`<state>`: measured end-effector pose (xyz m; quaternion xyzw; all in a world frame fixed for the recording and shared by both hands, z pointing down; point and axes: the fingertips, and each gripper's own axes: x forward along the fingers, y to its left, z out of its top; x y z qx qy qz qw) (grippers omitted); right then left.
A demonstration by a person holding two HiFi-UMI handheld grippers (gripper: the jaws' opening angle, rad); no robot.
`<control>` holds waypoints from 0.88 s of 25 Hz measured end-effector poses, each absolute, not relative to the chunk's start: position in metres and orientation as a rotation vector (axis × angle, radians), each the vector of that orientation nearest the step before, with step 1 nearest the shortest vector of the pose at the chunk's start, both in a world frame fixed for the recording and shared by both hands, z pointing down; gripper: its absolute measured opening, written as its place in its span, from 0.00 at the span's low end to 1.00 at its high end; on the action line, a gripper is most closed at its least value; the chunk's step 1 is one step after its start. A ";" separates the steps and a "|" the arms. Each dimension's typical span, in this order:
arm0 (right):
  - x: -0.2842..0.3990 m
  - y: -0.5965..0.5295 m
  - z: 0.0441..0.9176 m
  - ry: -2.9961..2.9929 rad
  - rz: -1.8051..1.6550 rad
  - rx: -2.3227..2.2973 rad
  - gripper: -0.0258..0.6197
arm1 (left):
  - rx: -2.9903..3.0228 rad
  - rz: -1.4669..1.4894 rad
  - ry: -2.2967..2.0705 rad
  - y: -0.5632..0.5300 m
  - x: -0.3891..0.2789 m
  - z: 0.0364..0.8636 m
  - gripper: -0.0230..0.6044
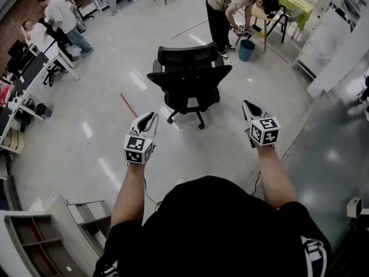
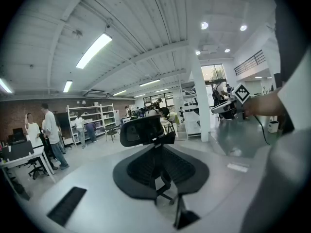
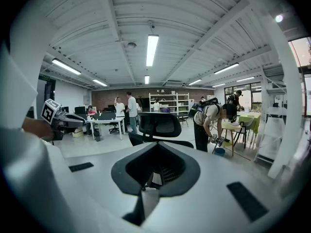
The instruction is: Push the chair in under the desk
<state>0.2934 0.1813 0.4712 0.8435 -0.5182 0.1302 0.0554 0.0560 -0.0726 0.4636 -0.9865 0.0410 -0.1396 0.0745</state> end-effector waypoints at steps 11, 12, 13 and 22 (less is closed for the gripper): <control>0.304 0.190 0.468 -1.596 0.379 2.546 0.04 | -2.962 -0.414 0.147 -0.063 0.068 0.461 0.13; 0.306 0.191 0.468 -1.598 0.377 2.547 0.04 | -2.962 -0.414 0.151 -0.061 0.070 0.461 0.13; 0.308 0.192 0.467 -1.600 0.373 2.547 0.04 | -2.962 -0.415 0.155 -0.059 0.071 0.460 0.13; 0.316 0.198 0.466 -1.649 0.351 2.507 0.04 | -2.930 -0.463 0.179 -0.035 0.077 0.462 0.13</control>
